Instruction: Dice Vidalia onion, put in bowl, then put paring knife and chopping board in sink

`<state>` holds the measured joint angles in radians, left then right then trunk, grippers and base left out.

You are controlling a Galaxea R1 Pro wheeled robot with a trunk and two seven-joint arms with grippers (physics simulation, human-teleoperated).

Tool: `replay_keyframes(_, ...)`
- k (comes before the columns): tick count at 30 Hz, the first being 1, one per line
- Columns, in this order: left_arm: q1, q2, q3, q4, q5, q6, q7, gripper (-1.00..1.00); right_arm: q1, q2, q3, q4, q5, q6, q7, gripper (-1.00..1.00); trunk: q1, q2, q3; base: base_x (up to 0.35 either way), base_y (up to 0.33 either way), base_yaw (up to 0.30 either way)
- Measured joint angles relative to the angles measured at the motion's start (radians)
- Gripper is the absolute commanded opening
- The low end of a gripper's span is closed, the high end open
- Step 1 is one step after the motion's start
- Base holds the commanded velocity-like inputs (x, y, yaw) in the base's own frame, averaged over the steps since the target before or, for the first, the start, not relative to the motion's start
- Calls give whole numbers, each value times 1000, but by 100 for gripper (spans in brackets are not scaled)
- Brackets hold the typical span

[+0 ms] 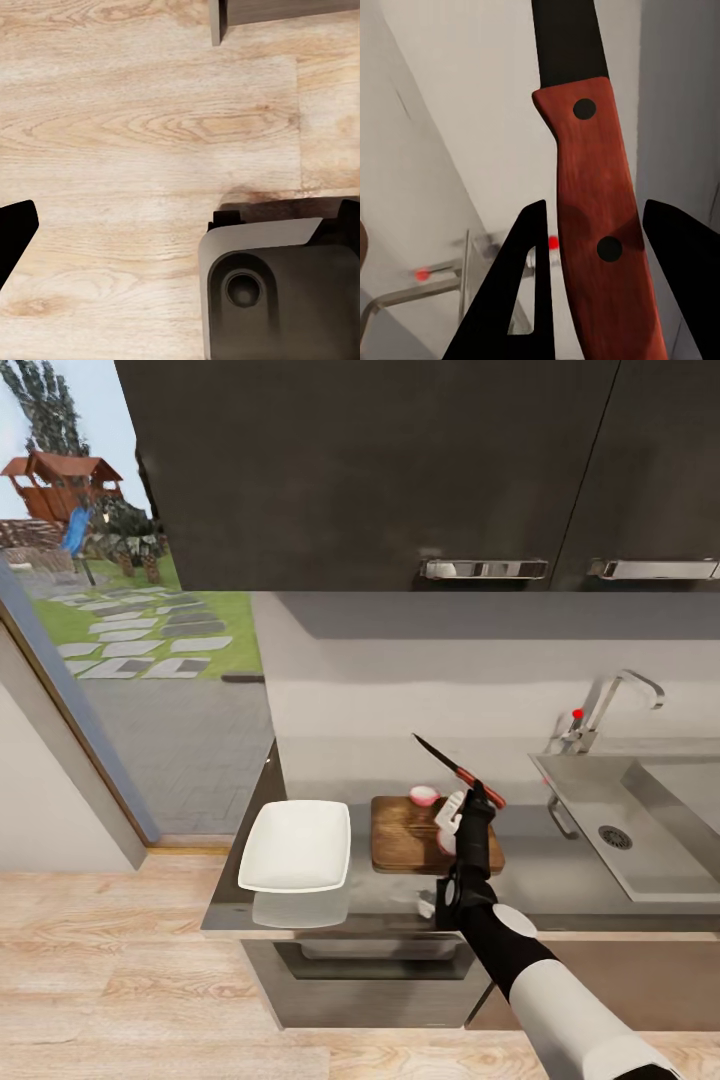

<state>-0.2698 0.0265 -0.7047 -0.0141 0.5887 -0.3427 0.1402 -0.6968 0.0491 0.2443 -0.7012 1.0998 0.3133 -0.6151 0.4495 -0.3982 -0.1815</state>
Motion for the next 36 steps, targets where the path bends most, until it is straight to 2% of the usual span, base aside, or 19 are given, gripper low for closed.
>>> replay_keyframes(11, 0, 0, 0, 0, 0, 0, 0, 100, 0, 0, -5, 0, 0, 0, -1, -100, 0, 0, 0, -11, 0, 0)
replay_keyframes(23, 0, -1, 0, 0, 0, 0, 0, 100, 0, 0, -3, 1, 0, 0, 0, -100, 0, 0, 0, -247, 0, 0)
replay_keyframes(36, 0, -1, 0, 0, -1, 0, 0, 100, 0, -1, -4, 13, -3, 0, 3, -100, 0, 0, 0, -16, 0, 0)
